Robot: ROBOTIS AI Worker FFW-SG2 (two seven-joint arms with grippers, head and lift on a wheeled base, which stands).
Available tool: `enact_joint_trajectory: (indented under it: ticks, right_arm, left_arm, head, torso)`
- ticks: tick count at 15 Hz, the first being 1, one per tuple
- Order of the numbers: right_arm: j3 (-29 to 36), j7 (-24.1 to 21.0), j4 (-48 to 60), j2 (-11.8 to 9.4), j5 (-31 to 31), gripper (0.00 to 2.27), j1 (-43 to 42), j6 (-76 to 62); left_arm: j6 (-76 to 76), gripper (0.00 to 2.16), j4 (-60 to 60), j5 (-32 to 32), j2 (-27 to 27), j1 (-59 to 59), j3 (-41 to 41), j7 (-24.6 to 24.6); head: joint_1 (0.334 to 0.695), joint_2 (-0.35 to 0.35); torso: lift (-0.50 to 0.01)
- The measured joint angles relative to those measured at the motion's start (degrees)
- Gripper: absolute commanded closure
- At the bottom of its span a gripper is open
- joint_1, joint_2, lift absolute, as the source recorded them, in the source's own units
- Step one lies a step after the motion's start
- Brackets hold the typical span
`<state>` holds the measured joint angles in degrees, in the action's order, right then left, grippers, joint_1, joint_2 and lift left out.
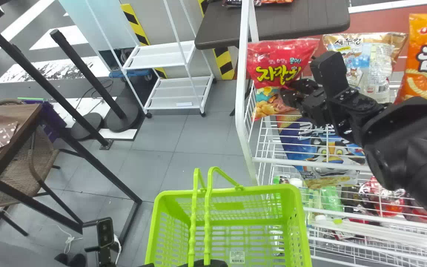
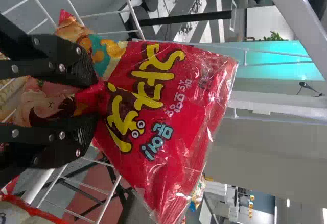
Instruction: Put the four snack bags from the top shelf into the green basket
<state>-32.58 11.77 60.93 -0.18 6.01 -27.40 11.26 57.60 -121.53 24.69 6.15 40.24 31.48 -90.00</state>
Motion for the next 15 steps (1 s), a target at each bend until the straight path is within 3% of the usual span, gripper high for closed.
enact_joint_trajectory:
  ticks: [8, 15]
  right_arm:
    - [2.23, 2.17, 5.26, 0.00, -0.40, 2.25, 5.20, -6.38]
    - [4.88, 2.12, 21.18, 0.00, -1.23, 2.25, 14.87, -4.86]
  left_arm:
    - [0.02, 2.15, 0.72, 0.74, 0.45, 0.01, 0.35, 0.00]
    - [-0.07, 2.15, 1.84, 1.48, 1.58, -0.37, 0.52, 0.00]
  head:
    - [0.695, 0.350]
    - [0.695, 0.350]
  torso:
    - [0.000]
    - [0.000]
